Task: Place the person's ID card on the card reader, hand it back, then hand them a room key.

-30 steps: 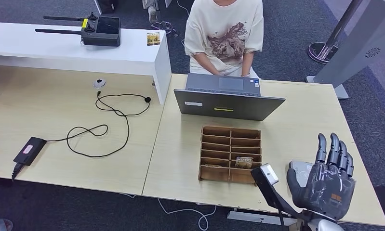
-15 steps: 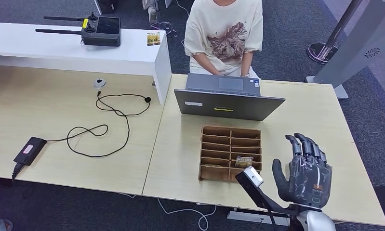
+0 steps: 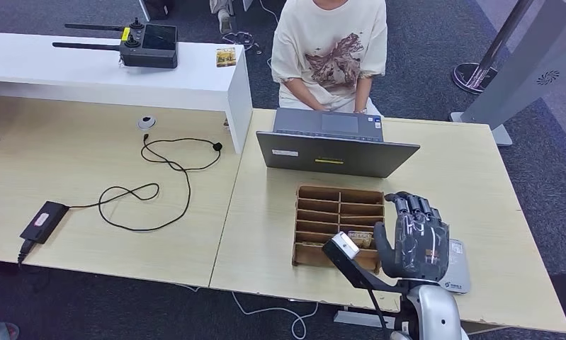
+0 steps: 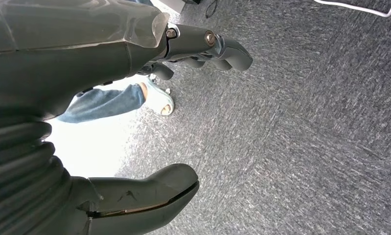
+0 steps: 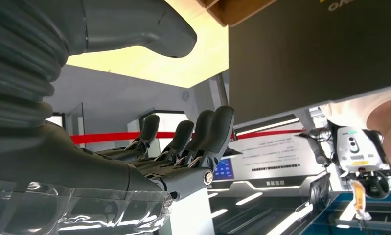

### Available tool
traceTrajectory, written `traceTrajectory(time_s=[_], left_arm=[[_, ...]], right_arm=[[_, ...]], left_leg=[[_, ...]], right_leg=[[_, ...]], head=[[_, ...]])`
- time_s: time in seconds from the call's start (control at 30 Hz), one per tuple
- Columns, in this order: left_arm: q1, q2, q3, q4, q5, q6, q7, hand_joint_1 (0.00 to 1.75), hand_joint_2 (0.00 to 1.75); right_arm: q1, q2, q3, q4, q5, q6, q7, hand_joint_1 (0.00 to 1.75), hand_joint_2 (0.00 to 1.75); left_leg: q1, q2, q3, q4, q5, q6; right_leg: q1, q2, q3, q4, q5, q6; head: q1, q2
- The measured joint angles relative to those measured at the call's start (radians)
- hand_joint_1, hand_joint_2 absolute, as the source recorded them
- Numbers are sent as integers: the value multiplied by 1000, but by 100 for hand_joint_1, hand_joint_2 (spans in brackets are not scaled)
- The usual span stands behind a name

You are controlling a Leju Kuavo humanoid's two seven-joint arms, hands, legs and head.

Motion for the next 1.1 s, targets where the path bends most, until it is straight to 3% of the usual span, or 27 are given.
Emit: traceTrajectory(time_s=[0.27, 0.47, 0.8, 1.1], left_arm=[[-1, 1, -10, 0, 0, 1, -2, 0, 175], [-1, 3, -11, 0, 0, -2, -3, 0, 175], [-1, 3, -11, 0, 0, -3, -2, 0, 175], [-1, 3, -12, 0, 0, -2, 0, 0, 175]], right_arm=[[-26, 8, 8, 91, -31, -12, -5, 78, 175], [-36, 17, 8, 149, -42, -16, -3, 92, 175], [-64, 28, -2, 234, -51, -21, 6, 57, 175], [-73, 42, -38, 285, -46, -25, 4, 60, 175]], left_leg=[[0, 0, 0, 0, 0, 0], [0, 0, 0, 0, 0, 0], [0, 0, 0, 0, 0, 0], [0, 0, 0, 0, 0, 0]], right_leg=[[0, 0, 0, 0, 0, 0], [0, 0, 0, 0, 0, 0], [0, 0, 0, 0, 0, 0], [0, 0, 0, 0, 0, 0]], head=[[0, 0], [0, 0], [0, 0], [0, 0]])
